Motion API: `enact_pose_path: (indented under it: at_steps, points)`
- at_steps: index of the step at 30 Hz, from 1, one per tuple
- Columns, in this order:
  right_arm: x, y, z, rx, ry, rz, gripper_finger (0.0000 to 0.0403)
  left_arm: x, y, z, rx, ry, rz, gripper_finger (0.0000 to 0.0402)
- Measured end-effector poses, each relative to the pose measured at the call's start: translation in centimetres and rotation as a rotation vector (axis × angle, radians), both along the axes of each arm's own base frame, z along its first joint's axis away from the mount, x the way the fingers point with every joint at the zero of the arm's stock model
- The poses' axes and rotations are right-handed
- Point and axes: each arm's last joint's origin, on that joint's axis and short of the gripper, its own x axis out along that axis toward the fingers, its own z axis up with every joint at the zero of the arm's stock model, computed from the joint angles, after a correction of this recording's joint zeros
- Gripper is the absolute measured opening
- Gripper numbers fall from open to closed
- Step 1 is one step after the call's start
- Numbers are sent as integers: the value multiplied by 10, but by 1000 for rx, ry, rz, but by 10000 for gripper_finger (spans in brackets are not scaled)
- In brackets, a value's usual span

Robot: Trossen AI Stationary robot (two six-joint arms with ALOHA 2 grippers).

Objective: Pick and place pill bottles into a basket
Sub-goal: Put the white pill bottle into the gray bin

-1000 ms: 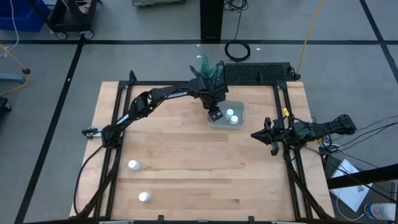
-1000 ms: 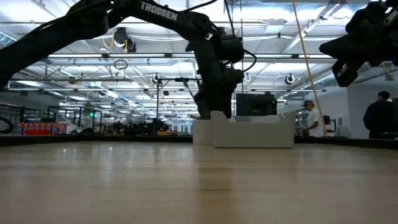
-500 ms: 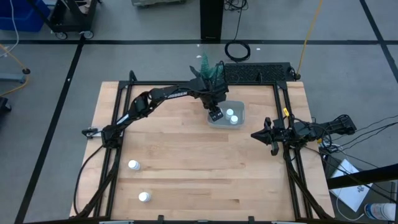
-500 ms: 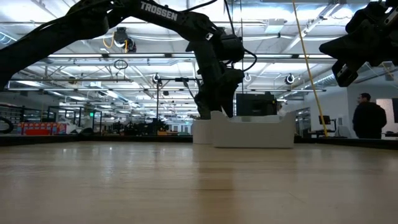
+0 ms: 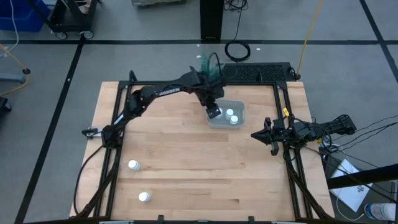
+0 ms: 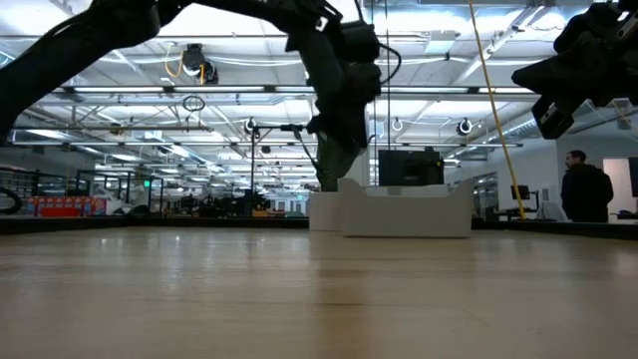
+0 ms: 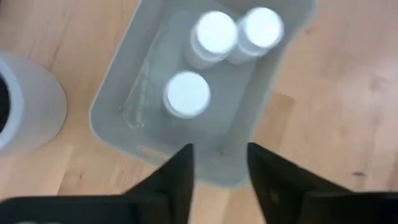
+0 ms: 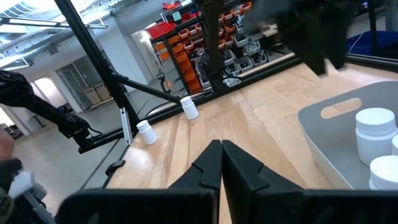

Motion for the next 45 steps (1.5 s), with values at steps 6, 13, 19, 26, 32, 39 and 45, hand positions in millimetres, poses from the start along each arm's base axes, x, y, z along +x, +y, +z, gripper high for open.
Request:
enact_pose_path:
  at_steps: [6,13,19,26,32,39,45]
  points:
    - [0,0,0,-1,3,-1,4,-16,-15,34,40,-31,-76,14]
    - [1,0,-1,-3,11,-1,4,-43,-41,69,62,-3,-171,14]
    - [1,0,-1,-3,13,-1,4,-72,-74,110,79,-47,-242,12]
    - [1,0,-1,-4,13,-1,4,-116,-111,150,113,-61,-317,5]
    - [1,0,-2,-5,20,-1,4,-148,-130,177,97,-122,-300,18]
    - [1,0,-1,-5,18,-1,4,-180,-153,181,87,-99,-192,9]
    - [1,0,-1,-5,18,-1,4,-209,-172,151,102,28,2,40]
